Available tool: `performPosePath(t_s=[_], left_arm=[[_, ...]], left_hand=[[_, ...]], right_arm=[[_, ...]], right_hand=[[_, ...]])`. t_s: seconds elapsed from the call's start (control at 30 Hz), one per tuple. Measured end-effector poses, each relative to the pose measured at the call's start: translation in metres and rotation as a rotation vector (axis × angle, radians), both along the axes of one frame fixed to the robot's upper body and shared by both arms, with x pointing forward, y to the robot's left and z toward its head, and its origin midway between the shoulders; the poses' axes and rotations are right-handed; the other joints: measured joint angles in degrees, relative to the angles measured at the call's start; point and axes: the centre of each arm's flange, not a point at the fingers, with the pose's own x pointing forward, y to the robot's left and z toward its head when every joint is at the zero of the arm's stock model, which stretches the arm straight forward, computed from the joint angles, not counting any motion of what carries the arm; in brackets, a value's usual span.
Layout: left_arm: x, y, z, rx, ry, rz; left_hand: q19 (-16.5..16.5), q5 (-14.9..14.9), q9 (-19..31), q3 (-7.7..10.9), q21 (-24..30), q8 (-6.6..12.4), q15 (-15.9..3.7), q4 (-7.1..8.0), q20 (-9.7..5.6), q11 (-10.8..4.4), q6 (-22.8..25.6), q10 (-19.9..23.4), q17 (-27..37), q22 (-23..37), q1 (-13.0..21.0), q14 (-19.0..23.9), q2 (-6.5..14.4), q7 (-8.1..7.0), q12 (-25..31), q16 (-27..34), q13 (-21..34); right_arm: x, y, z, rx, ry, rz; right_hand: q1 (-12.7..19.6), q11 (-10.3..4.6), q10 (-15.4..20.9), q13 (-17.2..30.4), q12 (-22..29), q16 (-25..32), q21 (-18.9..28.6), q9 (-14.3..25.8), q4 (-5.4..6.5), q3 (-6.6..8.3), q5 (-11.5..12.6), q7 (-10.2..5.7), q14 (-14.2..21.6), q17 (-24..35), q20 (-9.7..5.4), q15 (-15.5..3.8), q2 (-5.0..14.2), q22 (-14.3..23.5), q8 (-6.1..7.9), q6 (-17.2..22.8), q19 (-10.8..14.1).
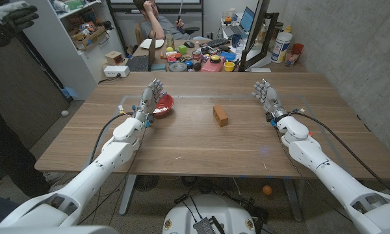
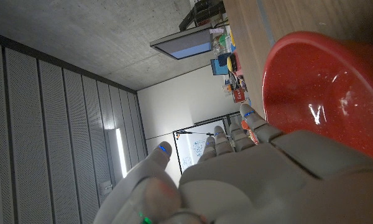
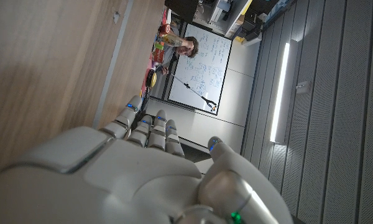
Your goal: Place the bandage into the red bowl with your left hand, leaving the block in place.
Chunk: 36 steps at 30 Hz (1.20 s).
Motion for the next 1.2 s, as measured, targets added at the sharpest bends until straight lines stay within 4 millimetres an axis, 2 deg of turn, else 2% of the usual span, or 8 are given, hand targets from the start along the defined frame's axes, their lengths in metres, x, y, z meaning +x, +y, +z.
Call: performPosePath(t_s=[0.3, 0.37, 0.57, 0.67, 0.73, 0.87, 1.03, 1.2], left_arm=[[0.002, 0.002, 0.004, 0.003, -0.01, 0.007], [0.001, 0.002, 0.005, 0.006, -0.016, 0.008], [-0.001, 0.003, 0.004, 0.005, -0.026, 0.019], [-0.003, 0.003, 0.003, 0.006, -0.029, 0.024], [-0.004, 0.004, 0.002, 0.011, -0.032, 0.028], [-0.008, 0.005, 0.004, 0.026, -0.052, 0.039], [-0.017, 0.009, 0.003, 0.054, -0.081, 0.049], [-0.037, 0.022, 0.002, 0.103, -0.114, 0.063]], left_hand=[[0.4, 0.0, 0.0, 0.0, 0.0, 0.22, 0.0, 0.0, -0.03, -0.41, -0.29, 0.41, 0.0, 0.0, 0.0, 0.0, 0.0, -0.35, 0.2, 0.0, 0.0], [0.73, 0.0, 0.0, -0.05, 0.0, 0.22, 0.0, -0.05, 0.11, -0.62, 0.41, 0.63, -0.07, 0.0, 0.0, 0.0, 0.0, -1.04, 0.2, 0.41, 0.0], [1.4, 0.11, -0.01, -0.73, 0.0, 0.63, 0.16, -2.02, -0.07, -1.22, 1.34, 0.82, -0.28, -0.17, 0.71, 0.73, 0.65, -1.97, 0.2, 0.4, 0.0], [1.72, 0.27, -0.01, -1.06, 0.0, 0.63, 0.0, -3.73, 0.07, -1.05, 1.64, 0.94, -0.43, -0.16, 2.31, 0.95, -0.95, -2.28, 0.2, 0.4, 0.0], [2.07, 0.27, -0.01, -1.15, 0.0, 0.63, 0.28, -4.94, 0.04, -0.17, 1.3, 0.74, -0.43, -0.17, 3.46, 1.23, -2.1, -2.62, 0.2, 0.4, -0.01], [3.24, 0.66, -0.01, -1.09, 0.0, 0.84, 0.41, -7.02, 1.29, 0.35, 2.07, 1.13, -0.43, -0.16, 5.76, 2.57, -3.35, -3.52, 0.2, 0.4, -0.01], [3.19, 0.66, -0.01, -1.12, -0.25, 0.84, 0.41, -7.93, 1.89, 0.65, 1.95, 1.44, -0.43, -0.16, 6.87, 2.57, -3.86, -4.02, 0.2, 0.4, 0.26], [2.5, 0.66, -0.01, -1.15, -0.47, 0.84, 0.97, -9.26, 2.57, 1.06, 1.54, 1.03, -0.29, -0.16, 8.31, 2.57, -4.83, -4.42, 0.2, 0.4, 0.27]], right_arm=[[0.003, -0.002, 0.002, -0.012, 0.001, -0.002], [0.003, -0.004, 0.003, 0.004, -0.001, -0.005], [0.004, -0.004, 0.001, -0.015, 0.007, -0.003], [0.004, -0.005, -0.001, -0.019, 0.01, -0.003], [0.004, -0.006, -0.002, -0.018, 0.013, -0.005], [0.003, -0.008, -0.004, -0.011, 0.015, -0.008], [0.002, -0.009, -0.007, -0.015, 0.021, -0.009], [0.001, -0.009, -0.011, -0.03, 0.031, -0.01]], right_hand=[[0.0, 0.0, 0.0, 0.0, 0.0, 0.0, 0.0, 0.0, 0.0, 0.0, 0.0, 0.0, 0.0, -0.01, 0.0, 0.0, 0.0, 0.0, 0.0, 0.0, 0.0], [0.0, 0.0, 0.0, 0.0, 0.0, 0.0, 0.0, -0.01, 0.0, 0.0, 0.0, 0.0, 0.0, -0.01, 0.0, 0.0, 0.0, 0.0, 0.0, 0.0, 0.0], [0.0, -0.01, -0.01, -0.01, 0.0, 0.0, 0.0, -0.01, 0.0, 0.0, 0.0, 0.0, 0.2, -0.01, 0.01, 0.2, 0.0, -0.01, 0.0, -0.01, 0.0], [0.0, 0.04, 0.04, -0.01, 0.0, 0.0, 0.0, -0.01, 0.0, 0.0, 0.0, 0.0, 0.2, -0.01, 0.01, 0.2, 0.0, -0.01, 0.0, -0.01, 0.0], [0.0, 0.2, 0.2, -0.01, 0.0, 0.0, 0.0, -0.01, 0.0, 0.0, 0.0, 0.0, 0.2, -0.01, 0.01, 0.2, 0.0, -0.01, 0.0, -0.01, 0.0], [0.0, 0.21, 0.21, -0.01, 0.0, 0.0, 0.0, -0.01, 0.0, 0.0, 0.0, 0.0, 0.2, -0.01, 0.01, 0.2, 0.0, -0.01, 0.0, -0.01, -0.01], [0.0, 0.21, 0.21, -0.01, 0.0, 0.0, 0.0, -0.02, 0.0, 0.0, 0.0, 0.0, 0.2, -0.01, 0.01, 0.2, 0.0, -0.01, 0.0, -0.01, -0.01], [0.0, 0.2, 0.2, -0.01, 0.0, 0.0, 0.0, -0.02, 0.0, 0.0, 0.0, 0.0, 0.2, -0.01, 0.01, 0.2, 0.0, -0.01, 0.0, -0.01, -0.01]])
